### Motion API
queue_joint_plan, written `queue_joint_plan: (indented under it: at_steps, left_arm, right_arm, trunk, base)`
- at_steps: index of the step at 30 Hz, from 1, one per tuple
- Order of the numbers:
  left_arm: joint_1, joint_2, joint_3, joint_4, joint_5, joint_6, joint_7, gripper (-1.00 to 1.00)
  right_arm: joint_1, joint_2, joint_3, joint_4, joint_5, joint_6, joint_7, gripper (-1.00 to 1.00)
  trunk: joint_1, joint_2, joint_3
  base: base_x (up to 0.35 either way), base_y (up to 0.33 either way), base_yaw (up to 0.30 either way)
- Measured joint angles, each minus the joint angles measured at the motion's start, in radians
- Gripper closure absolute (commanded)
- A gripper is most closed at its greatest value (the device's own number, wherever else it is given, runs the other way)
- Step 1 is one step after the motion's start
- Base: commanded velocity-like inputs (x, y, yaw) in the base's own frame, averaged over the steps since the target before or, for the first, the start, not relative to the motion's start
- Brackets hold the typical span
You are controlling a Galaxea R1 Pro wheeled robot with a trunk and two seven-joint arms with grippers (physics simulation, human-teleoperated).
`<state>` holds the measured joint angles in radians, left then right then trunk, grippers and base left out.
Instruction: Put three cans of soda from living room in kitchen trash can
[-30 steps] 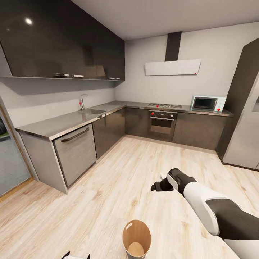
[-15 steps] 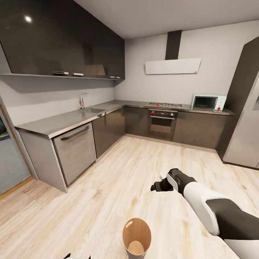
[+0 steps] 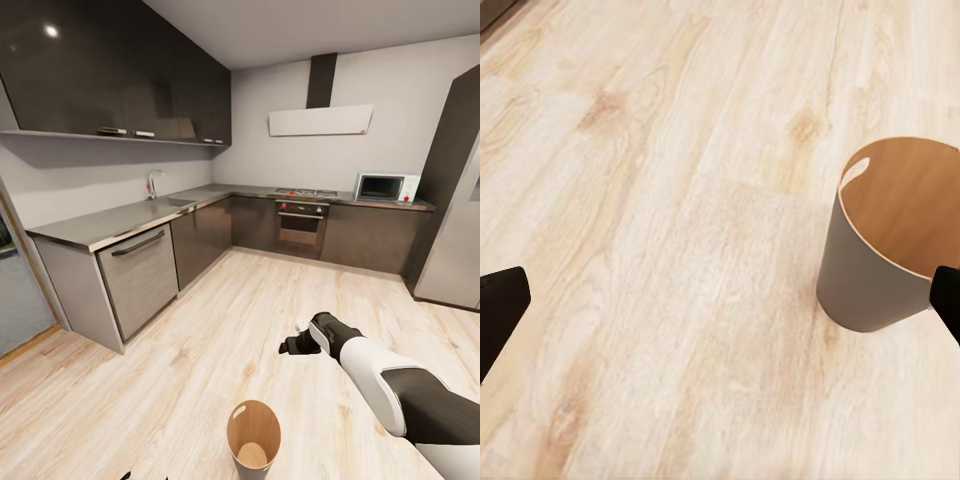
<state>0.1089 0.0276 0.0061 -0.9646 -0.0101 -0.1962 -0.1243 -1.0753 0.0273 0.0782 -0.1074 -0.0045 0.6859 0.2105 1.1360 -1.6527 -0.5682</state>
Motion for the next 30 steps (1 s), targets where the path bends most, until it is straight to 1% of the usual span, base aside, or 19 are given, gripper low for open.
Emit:
queue_joint_plan:
  at_steps: [12, 19, 30]
  left_arm:
    - [0.000, 0.000, -0.001, 0.002, -0.001, 0.000, 0.000, -1.00]
    - [-0.002, 0.000, -0.001, 0.028, 0.000, 0.000, 0.000, -1.00]
    - [-0.003, 0.000, -0.001, 0.036, 0.000, 0.000, 0.000, -1.00]
  right_arm:
    - [0.000, 0.004, 0.000, 0.000, 0.000, -0.004, 0.000, -1.00]
    - [0.000, 0.006, 0.001, 0.000, 0.000, -0.007, 0.002, -1.00]
    - [0.000, 0.006, 0.002, 0.000, 0.000, -0.009, 0.004, -1.00]
  trunk:
    - [0.046, -0.084, -0.038]
    - [0.073, -0.133, -0.060]
    - [0.115, -0.210, -0.094]
  base:
    - [0.000, 0.000, 0.000]
    - [0.000, 0.000, 0.000]
    - [0.000, 0.000, 0.000]
